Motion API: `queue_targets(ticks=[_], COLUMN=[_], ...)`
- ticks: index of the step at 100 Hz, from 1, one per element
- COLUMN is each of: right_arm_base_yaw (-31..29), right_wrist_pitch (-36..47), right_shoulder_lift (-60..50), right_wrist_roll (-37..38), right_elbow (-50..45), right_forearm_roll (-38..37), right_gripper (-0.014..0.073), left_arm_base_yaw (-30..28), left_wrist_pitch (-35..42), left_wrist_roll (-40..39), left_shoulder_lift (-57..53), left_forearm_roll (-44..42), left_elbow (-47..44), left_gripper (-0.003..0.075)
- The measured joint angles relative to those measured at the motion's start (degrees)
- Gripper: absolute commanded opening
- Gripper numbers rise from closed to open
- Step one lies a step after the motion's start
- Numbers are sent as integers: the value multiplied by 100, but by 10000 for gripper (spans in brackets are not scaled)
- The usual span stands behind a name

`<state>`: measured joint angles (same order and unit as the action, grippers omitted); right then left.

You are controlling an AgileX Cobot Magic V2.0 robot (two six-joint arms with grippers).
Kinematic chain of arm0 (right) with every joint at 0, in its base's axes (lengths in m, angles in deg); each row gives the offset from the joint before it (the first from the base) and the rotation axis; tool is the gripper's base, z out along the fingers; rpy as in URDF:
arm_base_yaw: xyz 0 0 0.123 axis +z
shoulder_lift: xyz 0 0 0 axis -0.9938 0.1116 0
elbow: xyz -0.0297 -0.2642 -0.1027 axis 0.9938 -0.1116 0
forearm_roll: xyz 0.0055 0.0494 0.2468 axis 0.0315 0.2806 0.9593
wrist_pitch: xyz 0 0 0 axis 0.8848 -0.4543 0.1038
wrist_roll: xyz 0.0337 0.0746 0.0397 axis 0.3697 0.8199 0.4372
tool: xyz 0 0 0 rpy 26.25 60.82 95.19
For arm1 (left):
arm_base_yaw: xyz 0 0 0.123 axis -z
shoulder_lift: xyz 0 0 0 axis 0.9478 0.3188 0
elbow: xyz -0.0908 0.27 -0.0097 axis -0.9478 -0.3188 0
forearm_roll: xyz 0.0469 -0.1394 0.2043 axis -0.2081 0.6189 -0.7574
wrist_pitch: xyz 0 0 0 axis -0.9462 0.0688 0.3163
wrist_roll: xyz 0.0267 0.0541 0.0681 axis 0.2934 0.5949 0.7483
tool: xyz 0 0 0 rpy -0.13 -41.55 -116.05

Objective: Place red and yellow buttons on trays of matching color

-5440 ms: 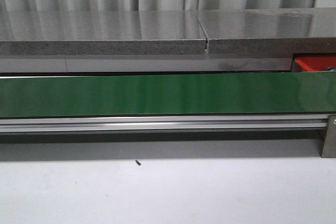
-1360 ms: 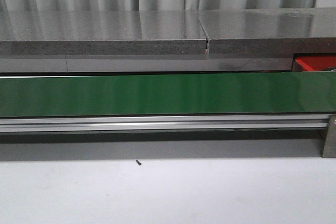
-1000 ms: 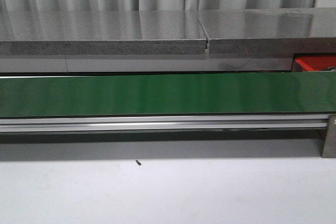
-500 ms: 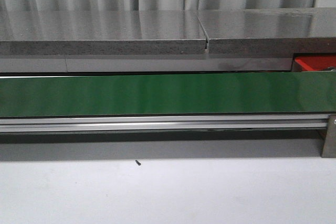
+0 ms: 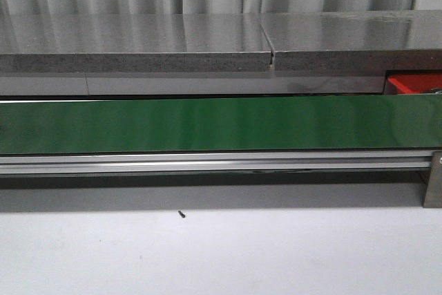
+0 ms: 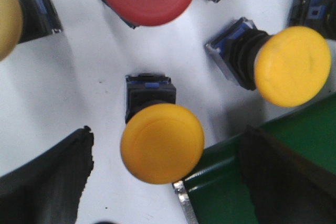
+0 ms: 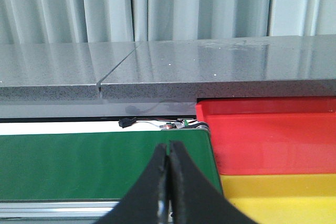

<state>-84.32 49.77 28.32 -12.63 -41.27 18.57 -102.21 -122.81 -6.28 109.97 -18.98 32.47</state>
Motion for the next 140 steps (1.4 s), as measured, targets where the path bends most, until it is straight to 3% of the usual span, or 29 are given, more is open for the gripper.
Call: queue_targets(ticks=[72,79,94,106,140], right_arm_base_yaw=[0,0,0,0,0], right_wrist_pitch=[0,0,0,0,0], right_shoulder_lift=[0,0,0,0,0], right_wrist_roll=[0,0,0,0,0], right_elbow=[0,0,0,0,0], right_forearm_roll=[0,0,0,0,0], right_gripper=[-115,-115,-115,-115,-115], left_arm_base_yaw=[-140,-140,-140,-140,-140], left_wrist_pitch=[165,165,178,221,219], left_wrist_roll=[-74,-74,-74,-74,-74], left_shoulder_lift=[427,426,426,426,169], left_forearm_roll=[-65,-65,-65,-65,-75], left_elbow=[0,0,0,0,0], left_gripper=[548,496,273,146,124])
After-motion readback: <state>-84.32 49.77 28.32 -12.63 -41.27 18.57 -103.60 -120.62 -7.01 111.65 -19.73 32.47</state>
